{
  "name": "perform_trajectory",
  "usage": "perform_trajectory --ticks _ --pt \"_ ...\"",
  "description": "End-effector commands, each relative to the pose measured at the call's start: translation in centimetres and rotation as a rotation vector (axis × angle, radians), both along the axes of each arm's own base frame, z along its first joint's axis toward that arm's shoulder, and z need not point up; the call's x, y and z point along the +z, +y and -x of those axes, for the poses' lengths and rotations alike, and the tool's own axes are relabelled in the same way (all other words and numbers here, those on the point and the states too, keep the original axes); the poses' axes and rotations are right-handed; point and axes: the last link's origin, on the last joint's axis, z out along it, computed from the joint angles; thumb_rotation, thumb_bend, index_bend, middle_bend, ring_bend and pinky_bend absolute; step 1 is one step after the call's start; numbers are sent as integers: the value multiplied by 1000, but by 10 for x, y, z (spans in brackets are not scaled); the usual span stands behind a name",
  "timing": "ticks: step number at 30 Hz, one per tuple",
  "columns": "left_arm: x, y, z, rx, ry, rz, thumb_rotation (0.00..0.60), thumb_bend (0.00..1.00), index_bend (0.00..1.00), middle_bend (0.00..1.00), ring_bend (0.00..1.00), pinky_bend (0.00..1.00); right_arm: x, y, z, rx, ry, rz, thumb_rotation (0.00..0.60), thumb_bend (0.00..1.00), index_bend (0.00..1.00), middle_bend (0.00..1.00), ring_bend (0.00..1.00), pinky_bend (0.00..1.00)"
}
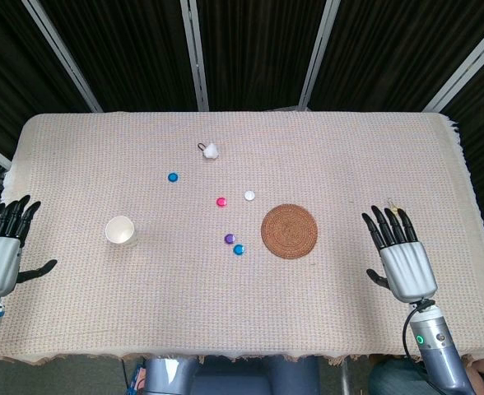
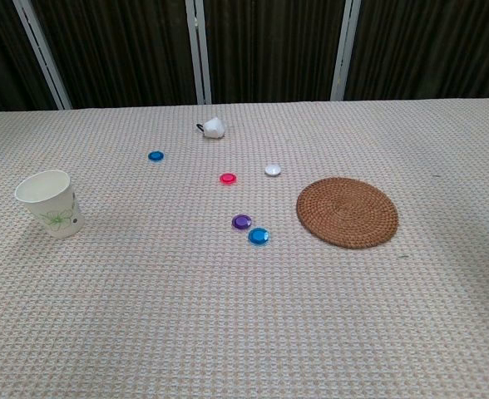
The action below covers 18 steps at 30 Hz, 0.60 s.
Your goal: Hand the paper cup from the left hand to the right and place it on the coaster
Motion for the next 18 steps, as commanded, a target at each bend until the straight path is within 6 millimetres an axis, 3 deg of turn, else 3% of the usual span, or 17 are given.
perform_trajectory --ticks 1,11,18 --pt "0 1 1 3 1 -1 600 0 0 0 0 0 0 0 0 -1 -1 0 600 0 0 0 0 0" --pt "-8 12 0 9 12 38 600 0 0 0 0 0 0 -2 0 -3 -7 -2 600 0 0 0 0 0" --pt "-47 62 -21 -50 78 202 600 0 0 0 0 36 -1 -7 4 -22 11 4 600 0 0 0 0 0"
